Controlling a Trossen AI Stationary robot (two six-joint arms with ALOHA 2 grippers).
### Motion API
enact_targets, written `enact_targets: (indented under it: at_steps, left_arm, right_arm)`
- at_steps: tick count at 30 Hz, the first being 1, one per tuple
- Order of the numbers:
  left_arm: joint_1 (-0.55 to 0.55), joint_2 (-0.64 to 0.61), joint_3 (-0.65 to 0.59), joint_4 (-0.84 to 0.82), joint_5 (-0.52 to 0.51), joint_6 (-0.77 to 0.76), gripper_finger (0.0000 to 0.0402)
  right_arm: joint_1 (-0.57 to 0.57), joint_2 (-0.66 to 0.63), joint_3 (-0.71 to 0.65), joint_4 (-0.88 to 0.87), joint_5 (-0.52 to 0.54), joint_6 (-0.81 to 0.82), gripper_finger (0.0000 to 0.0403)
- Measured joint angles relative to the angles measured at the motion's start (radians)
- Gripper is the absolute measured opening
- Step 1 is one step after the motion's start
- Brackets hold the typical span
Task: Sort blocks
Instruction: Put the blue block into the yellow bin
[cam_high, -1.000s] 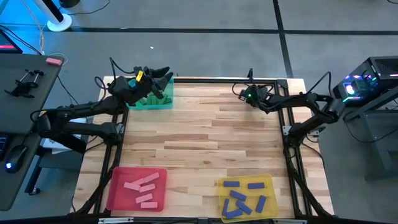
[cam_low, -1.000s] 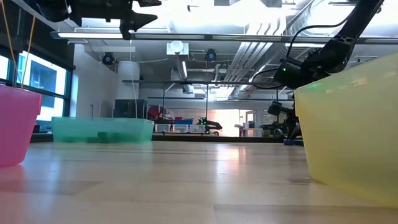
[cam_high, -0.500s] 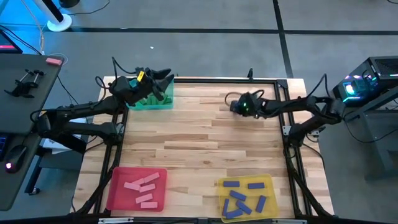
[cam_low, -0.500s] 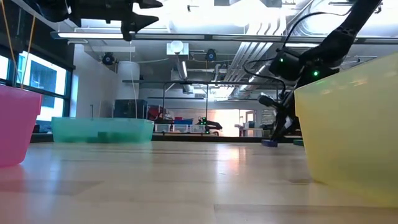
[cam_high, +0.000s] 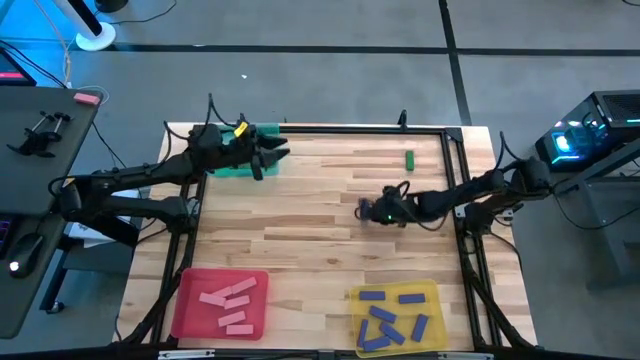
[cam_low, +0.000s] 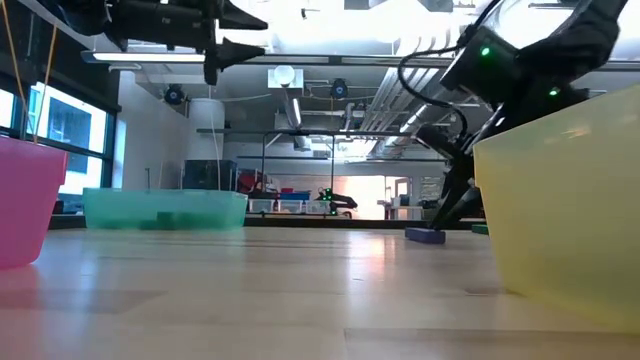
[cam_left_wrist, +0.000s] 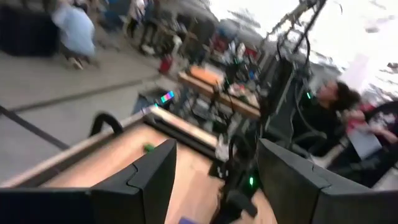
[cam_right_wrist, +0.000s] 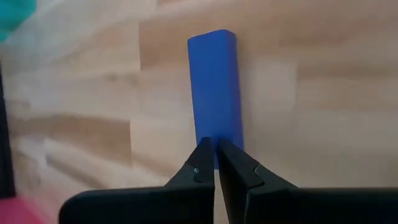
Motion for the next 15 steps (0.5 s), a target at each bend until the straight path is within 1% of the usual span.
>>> enact_targets:
  at_steps: [4,7,11,13,15]
  left_arm:
    - [-0.012,0.0,0.0,-0.079,0.068,0.027,0.0206]
    - [-0.041,0.0,0.0,-0.112,0.096,0.034,0.0206]
    - [-0.11,0.002,0.0,-0.1,0.113,0.033,0.0206]
    - [-0.149,0.002,0.0,-0.093,0.11,0.034,0.0206]
    - [-0.189,0.002,0.0,-0.088,0.107,0.033,0.0206]
  right_arm:
    - [0.072,0.003,-0.001,0.022,0.002,0.06,0.0]
    - [0.095,0.036,-0.001,0.097,-0.009,0.06,0.0]
    - [0.095,0.163,0.052,0.238,-0.074,0.03,0.0]
    - [0.095,0.249,0.115,0.275,-0.125,-0.03,0.0]
    - [0.095,0.32,0.183,0.28,-0.198,-0.098,0.0]
